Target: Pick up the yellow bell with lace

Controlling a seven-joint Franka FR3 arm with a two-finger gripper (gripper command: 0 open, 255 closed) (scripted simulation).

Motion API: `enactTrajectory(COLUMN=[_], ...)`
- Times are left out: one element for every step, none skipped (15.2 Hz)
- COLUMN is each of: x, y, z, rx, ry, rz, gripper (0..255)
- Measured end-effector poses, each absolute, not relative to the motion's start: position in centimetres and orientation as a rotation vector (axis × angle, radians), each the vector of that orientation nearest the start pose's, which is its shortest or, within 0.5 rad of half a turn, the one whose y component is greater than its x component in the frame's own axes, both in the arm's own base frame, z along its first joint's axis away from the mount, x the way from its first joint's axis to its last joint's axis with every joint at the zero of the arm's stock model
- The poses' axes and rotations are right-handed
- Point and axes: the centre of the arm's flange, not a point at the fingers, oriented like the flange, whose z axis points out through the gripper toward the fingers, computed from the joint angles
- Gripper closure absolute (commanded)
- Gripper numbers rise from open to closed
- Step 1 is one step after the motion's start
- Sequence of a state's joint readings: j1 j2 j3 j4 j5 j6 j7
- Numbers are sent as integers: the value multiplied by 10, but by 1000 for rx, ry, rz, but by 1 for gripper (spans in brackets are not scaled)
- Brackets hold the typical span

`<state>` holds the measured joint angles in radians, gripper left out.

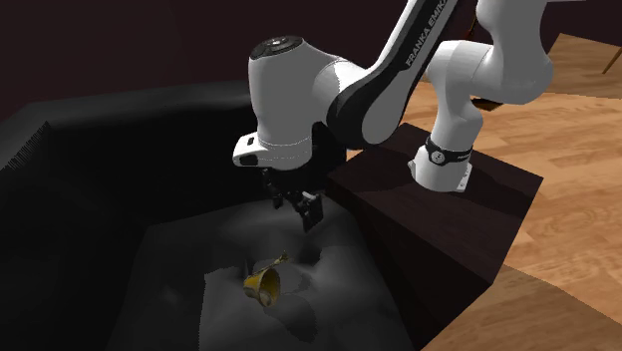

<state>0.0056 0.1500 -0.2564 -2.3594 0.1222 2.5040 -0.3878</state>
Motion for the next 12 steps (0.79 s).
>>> enactTrajectory(x=[499, 505, 512, 517, 521, 527, 534, 536, 538, 538, 540, 540], y=[-132, -133, -136, -134, -136, -141, -145, -146, -146, -146, -145, -146], z=[254, 244, 230, 218, 204, 192, 180, 170, 164, 159, 154, 148], rx=[-3105, -3102, -3099, -3096, -3093, -3090, -3087, -3085, -3083, -3083, -3082, -3082], ry=[-73, -82, -91, -99, -107, -115, -124, -129, -132, -134, -134, -135], rz=[-13, -8, -4, 3, 8, 15, 19, 23, 25, 26, 26, 26], gripper=[0, 0, 0, 0, 0, 0, 0, 0, 0, 0, 0, 0])
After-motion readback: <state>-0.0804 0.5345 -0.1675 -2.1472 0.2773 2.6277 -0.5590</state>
